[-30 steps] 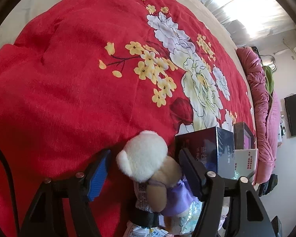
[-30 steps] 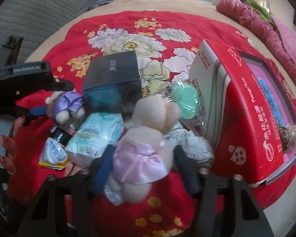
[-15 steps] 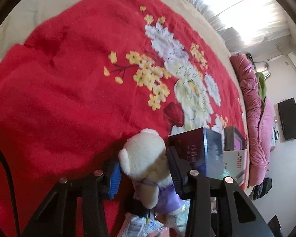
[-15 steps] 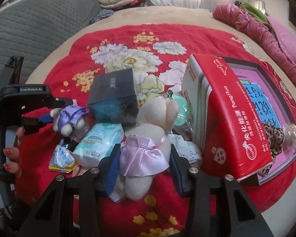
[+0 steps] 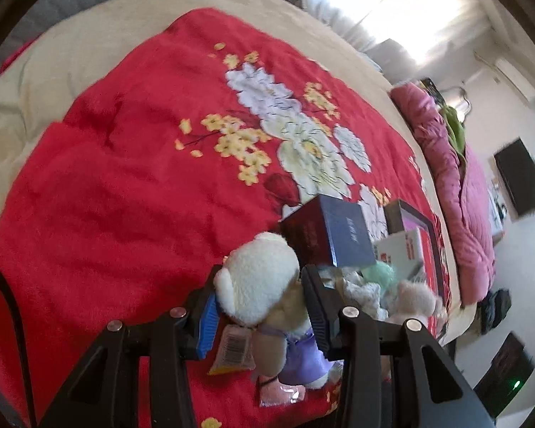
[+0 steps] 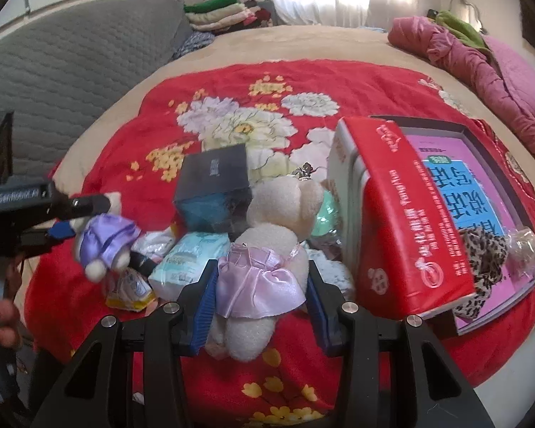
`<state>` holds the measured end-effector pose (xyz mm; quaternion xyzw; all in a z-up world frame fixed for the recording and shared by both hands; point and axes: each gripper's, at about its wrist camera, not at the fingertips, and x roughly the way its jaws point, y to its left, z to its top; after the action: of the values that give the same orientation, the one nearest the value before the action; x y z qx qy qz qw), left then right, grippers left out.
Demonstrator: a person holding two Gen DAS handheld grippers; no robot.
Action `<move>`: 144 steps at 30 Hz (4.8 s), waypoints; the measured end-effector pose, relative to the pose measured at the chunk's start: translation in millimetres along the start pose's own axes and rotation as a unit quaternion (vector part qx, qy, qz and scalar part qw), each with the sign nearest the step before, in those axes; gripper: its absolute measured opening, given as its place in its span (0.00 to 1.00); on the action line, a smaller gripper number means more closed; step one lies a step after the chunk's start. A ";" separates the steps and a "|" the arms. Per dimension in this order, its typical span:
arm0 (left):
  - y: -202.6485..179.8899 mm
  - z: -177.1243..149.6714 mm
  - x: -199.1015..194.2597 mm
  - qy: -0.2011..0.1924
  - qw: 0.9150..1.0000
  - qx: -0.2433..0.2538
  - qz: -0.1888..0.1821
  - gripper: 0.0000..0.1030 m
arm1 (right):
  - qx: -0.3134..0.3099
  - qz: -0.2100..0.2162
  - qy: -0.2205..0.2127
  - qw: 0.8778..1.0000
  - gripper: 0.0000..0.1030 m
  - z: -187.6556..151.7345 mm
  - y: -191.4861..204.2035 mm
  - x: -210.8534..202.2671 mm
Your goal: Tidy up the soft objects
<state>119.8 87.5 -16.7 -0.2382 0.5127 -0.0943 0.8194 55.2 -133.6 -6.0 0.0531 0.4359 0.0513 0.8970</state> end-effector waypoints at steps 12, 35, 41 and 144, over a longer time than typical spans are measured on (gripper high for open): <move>-49.8 -22.7 -26.3 -0.017 0.998 0.054 0.005 0.42 | 0.016 -0.001 -0.051 0.999 0.46 8.5 -14.7 -36.1; -167.0 -62.0 -42.4 -0.036 0.985 0.168 0.010 0.42 | 0.077 -0.019 -0.132 0.988 0.46 20.3 -83.8 -99.0; -194.4 -61.3 -42.9 -0.046 0.981 0.191 0.006 0.42 | 0.100 -0.029 -0.148 0.983 0.46 19.4 -107.1 -112.5; -341.2 -101.9 172.0 0.098 0.934 0.342 0.043 0.43 | 0.154 -0.093 -0.014 0.984 0.48 -22.6 -267.9 -20.6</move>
<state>138.7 -307.5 -24.1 0.0891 0.5368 -0.2516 0.8004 37.0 -400.3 -41.4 0.1505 0.4294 -0.1008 0.8848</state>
